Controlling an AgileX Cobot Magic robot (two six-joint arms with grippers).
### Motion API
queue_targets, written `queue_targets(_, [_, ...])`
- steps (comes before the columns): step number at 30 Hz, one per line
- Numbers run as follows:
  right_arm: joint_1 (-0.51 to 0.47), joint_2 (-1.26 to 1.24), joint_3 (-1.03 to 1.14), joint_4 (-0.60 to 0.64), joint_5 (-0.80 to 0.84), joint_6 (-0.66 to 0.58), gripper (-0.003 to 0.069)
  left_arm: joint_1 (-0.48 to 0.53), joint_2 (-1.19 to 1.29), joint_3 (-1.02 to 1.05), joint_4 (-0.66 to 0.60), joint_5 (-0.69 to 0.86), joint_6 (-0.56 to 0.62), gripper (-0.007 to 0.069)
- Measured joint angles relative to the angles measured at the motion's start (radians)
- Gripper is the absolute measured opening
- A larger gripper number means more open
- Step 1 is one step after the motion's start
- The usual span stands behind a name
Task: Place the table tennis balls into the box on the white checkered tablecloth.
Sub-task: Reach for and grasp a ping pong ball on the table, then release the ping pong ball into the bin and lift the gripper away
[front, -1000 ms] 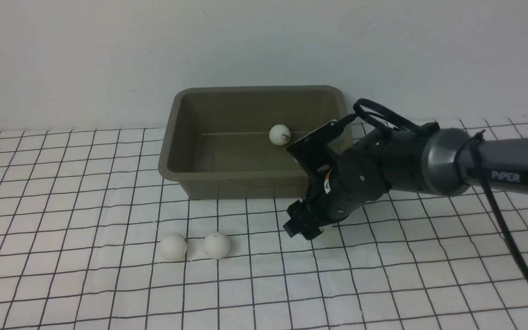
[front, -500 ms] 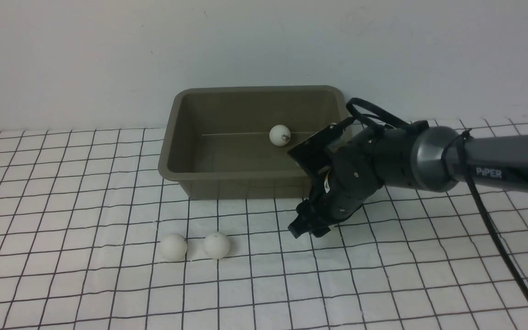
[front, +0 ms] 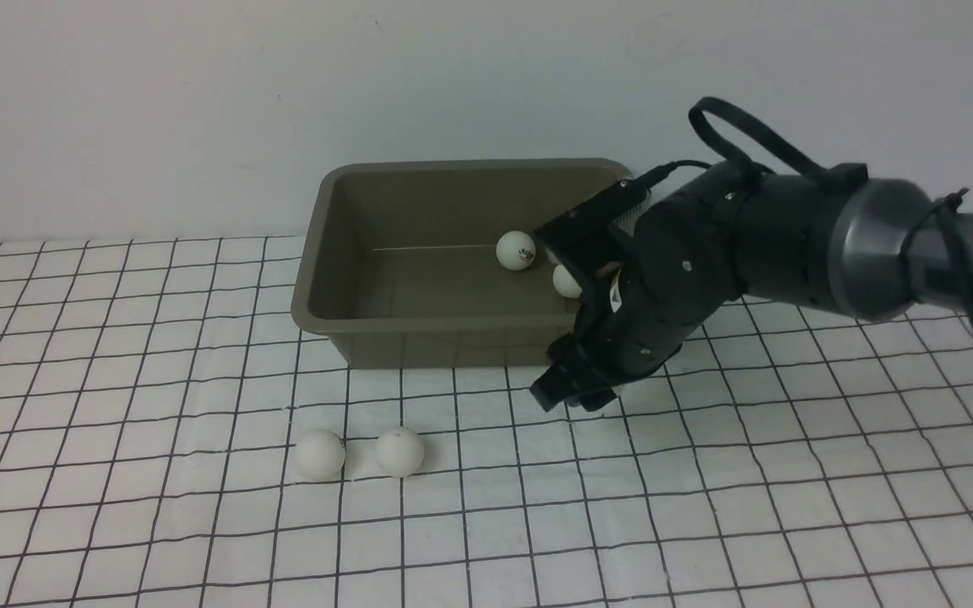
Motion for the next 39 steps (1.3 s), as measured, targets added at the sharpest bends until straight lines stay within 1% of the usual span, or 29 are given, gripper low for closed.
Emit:
queue_targets(3, [0.009, -0.011, 0.000, 0.025, 0.012, -0.025, 0.0358, 0.000, 0.000, 0.000, 0.000, 0.000, 0.000, 0.0174])
queue_targets(5, [0.019, -0.037, 0.000, 0.034, -0.007, -0.043, 0.0358, 0.000, 0.000, 0.000, 0.000, 0.000, 0.000, 0.0174])
queue_targets(7, [0.022, -0.064, 0.000, 0.026, -0.082, -0.049, 0.0358, 0.000, 0.000, 0.000, 0.000, 0.000, 0.000, 0.0174])
queue_targets(10, [0.015, -0.074, 0.000, -0.021, -0.219, -0.050, 0.0358, 0.000, 0.000, 0.000, 0.000, 0.000, 0.000, 0.0174])
queue_targets(13, [-0.010, -0.051, -0.018, -0.055, -0.295, -0.049, 0.0358, 0.000, 0.000, 0.000, 0.000, 0.000, 0.000, 0.0174])
queue_targets(19, [-0.067, 0.078, -0.127, -0.071, -0.304, -0.048, 0.0358, 0.000, 0.000, 0.000, 0.000, 0.000, 0.000, 0.0174])
queue_targets(25, [-0.068, 0.133, -0.200, -0.079, -0.311, -0.050, 0.0358, 0.000, 0.000, 0.000, 0.000, 0.000, 0.000, 0.0174])
queue_targets(30, [-0.068, 0.143, -0.218, -0.082, -0.326, -0.050, 0.0358, 0.000, 0.000, 0.000, 0.000, 0.000, 0.000, 0.0174])
queue_targets(39, [-0.068, 0.165, -0.223, -0.074, -0.327, -0.050, 0.0392, 0.000, 0.000, 0.000, 0.000, 0.000, 0.000, 0.0174])
